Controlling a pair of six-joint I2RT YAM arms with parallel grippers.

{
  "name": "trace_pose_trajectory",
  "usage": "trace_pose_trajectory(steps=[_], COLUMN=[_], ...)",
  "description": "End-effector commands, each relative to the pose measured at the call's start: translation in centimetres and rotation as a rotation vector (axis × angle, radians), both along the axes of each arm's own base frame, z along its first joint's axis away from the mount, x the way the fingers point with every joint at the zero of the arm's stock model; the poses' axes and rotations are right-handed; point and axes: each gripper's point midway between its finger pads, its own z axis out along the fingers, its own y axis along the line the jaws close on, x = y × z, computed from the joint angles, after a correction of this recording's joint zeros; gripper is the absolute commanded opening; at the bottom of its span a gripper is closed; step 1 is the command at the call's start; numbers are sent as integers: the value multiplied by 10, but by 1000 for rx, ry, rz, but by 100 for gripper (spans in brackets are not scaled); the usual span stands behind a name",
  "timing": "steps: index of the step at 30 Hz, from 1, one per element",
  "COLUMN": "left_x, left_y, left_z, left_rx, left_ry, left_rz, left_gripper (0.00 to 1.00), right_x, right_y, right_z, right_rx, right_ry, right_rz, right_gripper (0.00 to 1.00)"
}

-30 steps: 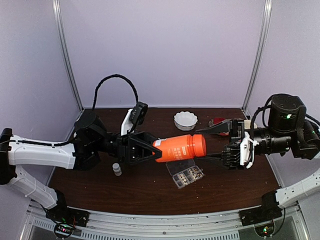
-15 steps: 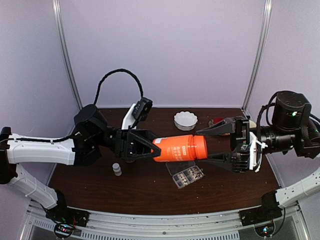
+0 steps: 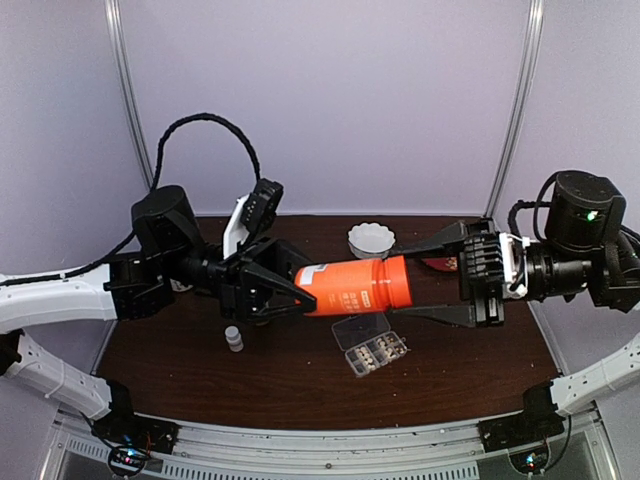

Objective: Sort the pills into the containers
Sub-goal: Screw the lid of the pill bottle onto the pill bottle.

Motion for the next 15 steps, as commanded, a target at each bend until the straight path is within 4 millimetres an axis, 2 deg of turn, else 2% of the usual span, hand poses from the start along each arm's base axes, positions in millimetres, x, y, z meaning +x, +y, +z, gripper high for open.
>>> trace_pose_trajectory(steps=[1, 5, 12, 15], left_x=[10, 12, 26, 32], left_y=[-9, -8, -9, -9], left_z=[21, 21, 12, 6], left_rx=[-91, -93, -45, -21], left_ry=[-192, -257, -345, -376], left_rz=[140, 156, 256, 299], left_gripper=[0, 0, 0, 0], right_x=[18, 17, 28, 26], right_y=[29, 33, 45, 49], right_z=[-34, -42, -60, -66], right_rx=[-53, -117, -216, -234], right_ry=[289, 393, 572, 643], right_rz=[-103, -102, -172, -169], right_gripper=[1, 2, 13, 15])
